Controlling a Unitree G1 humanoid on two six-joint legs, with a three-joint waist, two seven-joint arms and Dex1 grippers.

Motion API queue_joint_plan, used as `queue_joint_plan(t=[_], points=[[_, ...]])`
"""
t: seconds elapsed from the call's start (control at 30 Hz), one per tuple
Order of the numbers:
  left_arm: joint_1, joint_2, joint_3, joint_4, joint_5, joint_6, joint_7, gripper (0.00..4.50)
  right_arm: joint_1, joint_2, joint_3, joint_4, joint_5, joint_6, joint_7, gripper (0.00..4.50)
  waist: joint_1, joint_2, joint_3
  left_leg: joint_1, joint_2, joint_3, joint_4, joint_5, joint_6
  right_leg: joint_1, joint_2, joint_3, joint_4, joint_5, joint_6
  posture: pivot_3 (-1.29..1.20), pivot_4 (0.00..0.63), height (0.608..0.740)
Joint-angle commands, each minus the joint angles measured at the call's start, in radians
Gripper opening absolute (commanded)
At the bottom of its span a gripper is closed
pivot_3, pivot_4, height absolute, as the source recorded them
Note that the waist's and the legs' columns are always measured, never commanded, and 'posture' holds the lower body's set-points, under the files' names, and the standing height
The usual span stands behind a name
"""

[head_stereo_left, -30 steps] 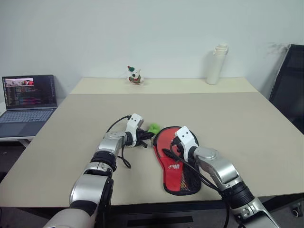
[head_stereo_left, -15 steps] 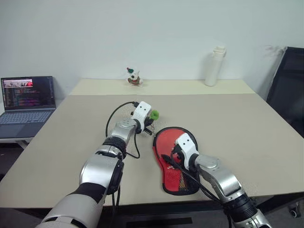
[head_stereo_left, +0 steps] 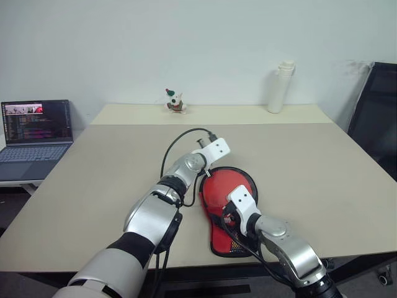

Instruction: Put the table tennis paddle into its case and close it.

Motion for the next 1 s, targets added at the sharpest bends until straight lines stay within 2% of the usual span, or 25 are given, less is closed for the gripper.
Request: queue_joint_plan(t=[0.03,0.33,0.73,0.93,0.97,1.0], points=[[-0.076,-0.040,-0.076,-0.020,0.090,-0.087,0.052,0.11,0.086,0.008,0.075,0.038,0.003,0.107,-0.001,4.50,0.000,0.000,0.000,0.000,0.000,0.000,0.000,0.000,0.000,0.000,0.000,0.000,0.000,0.000,0.000,0.00,0.150,0.740],[-0.115,-0.161,-0.163,-0.016,0.187,-0.177,0.109,0.11,0.148,0.019,0.100,-0.021,0.007,0.143,-0.032,4.50,0.004,0.000,-0.001,-0.001,0.000,0.000,0.000,0.000,0.000,0.000,-0.001,0.000,-0.001,0.000,0.000,0.00,0.150,0.740],[-0.101,-0.221,-0.155,-0.013,0.186,-0.180,0.059,0.11,0.139,0.028,0.103,-0.012,0.010,0.143,-0.034,4.50,0.004,0.000,-0.001,-0.001,0.000,0.000,0.000,0.000,0.000,0.000,-0.001,-0.001,-0.001,0.000,0.000,0.00,0.150,0.740],[-0.085,-0.213,-0.127,-0.014,0.154,-0.169,0.003,2.16,0.124,0.032,0.100,0.001,0.010,0.137,-0.029,4.50,0.003,0.000,-0.002,0.000,0.000,0.000,0.000,0.000,0.000,0.000,0.000,-0.001,-0.001,0.000,0.000,0.00,0.150,0.740],[-0.082,-0.211,-0.111,-0.013,0.138,-0.154,-0.018,2.44,0.116,0.033,0.097,0.004,0.011,0.136,-0.027,4.50,0.002,0.000,-0.002,0.000,0.000,0.000,0.000,0.000,0.000,0.000,0.000,-0.001,-0.001,-0.001,0.000,0.00,0.150,0.740],[-0.082,-0.207,-0.102,-0.013,0.132,-0.142,-0.024,2.44,0.110,0.034,0.095,0.007,0.012,0.135,-0.025,4.50,0.001,0.000,-0.002,0.000,0.000,0.000,0.000,0.000,0.000,0.000,0.000,0.000,-0.001,0.000,0.000,0.00,0.150,0.740]])
